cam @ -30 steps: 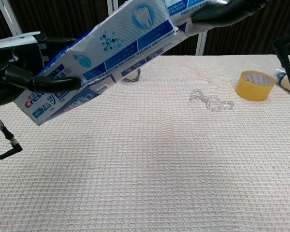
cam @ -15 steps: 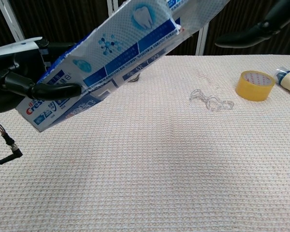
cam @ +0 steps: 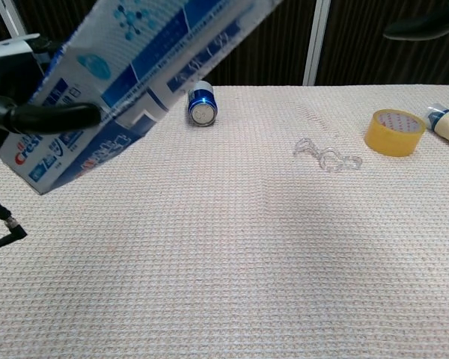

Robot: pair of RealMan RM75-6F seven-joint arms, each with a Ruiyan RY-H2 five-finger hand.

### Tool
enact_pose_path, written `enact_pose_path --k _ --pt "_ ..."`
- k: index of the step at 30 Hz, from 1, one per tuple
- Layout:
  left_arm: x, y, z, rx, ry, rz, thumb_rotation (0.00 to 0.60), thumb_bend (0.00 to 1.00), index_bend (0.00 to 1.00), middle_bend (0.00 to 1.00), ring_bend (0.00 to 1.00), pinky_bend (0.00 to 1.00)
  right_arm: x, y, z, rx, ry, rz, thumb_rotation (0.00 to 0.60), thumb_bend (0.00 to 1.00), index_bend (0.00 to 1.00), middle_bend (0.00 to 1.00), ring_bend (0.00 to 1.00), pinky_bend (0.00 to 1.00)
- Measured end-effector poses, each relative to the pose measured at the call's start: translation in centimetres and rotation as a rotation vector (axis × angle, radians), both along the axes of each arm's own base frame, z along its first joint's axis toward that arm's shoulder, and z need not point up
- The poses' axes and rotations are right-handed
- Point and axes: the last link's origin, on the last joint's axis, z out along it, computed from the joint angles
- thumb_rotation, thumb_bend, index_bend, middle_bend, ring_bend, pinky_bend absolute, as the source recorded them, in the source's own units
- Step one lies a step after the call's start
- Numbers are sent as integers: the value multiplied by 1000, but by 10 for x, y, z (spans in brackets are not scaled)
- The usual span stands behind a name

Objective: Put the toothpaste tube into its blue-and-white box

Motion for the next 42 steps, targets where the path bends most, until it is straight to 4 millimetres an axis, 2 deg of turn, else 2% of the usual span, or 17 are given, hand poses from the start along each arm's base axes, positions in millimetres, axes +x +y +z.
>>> enact_pose_path --k 4,10,14,17,25,42 --pt "-4 -1 16 -26 -75 11 600 302 593 481 147 136 -13 -4 2 -18 -15 -60 600 271 179 165 117 0" --pt "-16 -2 45 -114 -285 13 600 278 581 454 137 136 -33 -7 1 -16 -48 -103 600 272 179 165 117 0" --pt "-39 -2 70 -145 -375 -14 600 277 569 449 136 136 -40 -6 1 -9 -69 -115 600 272 179 165 117 0" --pt "-55 -3 78 -150 -355 -24 600 277 565 449 136 136 -43 -5 0 2 -68 -117 600 272 179 165 117 0" --pt "-62 -4 73 -168 -343 -13 600 277 547 444 136 136 -44 -4 0 1 -57 -118 600 272 200 165 117 0" --pt "-59 -4 69 -189 -350 -38 600 257 475 360 111 134 -49 -3 2 -2 -62 -132 600 272 216 165 117 0"
